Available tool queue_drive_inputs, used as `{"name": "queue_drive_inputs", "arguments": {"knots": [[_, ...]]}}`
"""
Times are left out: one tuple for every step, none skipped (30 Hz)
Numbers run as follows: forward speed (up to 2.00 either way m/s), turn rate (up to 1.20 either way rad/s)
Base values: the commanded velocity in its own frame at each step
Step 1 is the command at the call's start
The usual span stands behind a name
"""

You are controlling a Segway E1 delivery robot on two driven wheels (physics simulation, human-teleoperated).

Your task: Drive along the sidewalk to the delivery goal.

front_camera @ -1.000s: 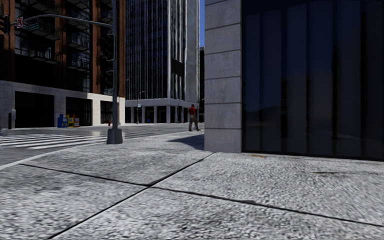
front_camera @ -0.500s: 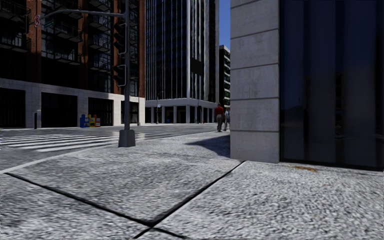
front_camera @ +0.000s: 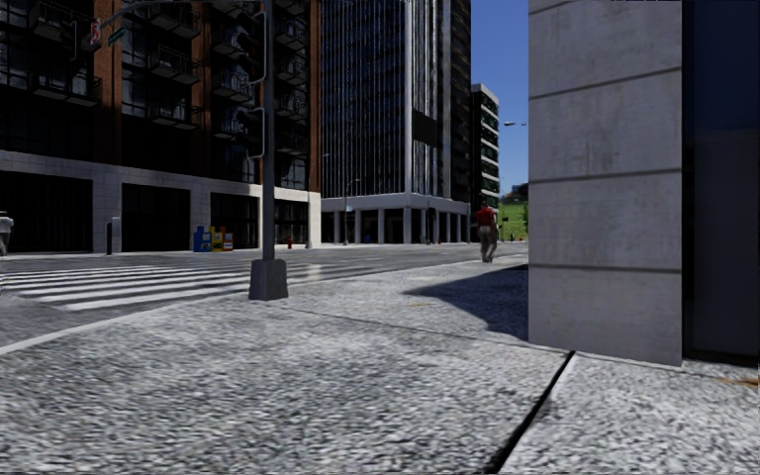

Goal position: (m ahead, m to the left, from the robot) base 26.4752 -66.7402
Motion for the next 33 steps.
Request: {"name": "queue_drive_inputs", "arguments": {"knots": [[2.00, 0.18], [2.00, 0.12], [2.00, 0.12], [2.00, 0.00], [2.00, 0.00], [2.00, 0.00], [2.00, 0.00], [2.00, 0.00], [2.00, 0.00], [2.00, 0.00], [2.00, 0.00], [2.00, 0.00], [2.00, 0.00], [2.00, 0.00], [2.00, 0.00], [2.00, 0.00], [2.00, 0.00], [2.00, 0.00], [2.00, -0.12], [2.00, -0.23], [2.00, -0.28], [2.00, -0.34], [2.00, -0.34], [2.00, -0.38], [2.00, -0.40], [2.00, -0.41], [2.00, -0.41], [2.00, -0.41], [2.00, -0.41], [2.00, -0.41], [2.00, -0.41], [2.00, -0.41], [2.00, -0.41]]}}
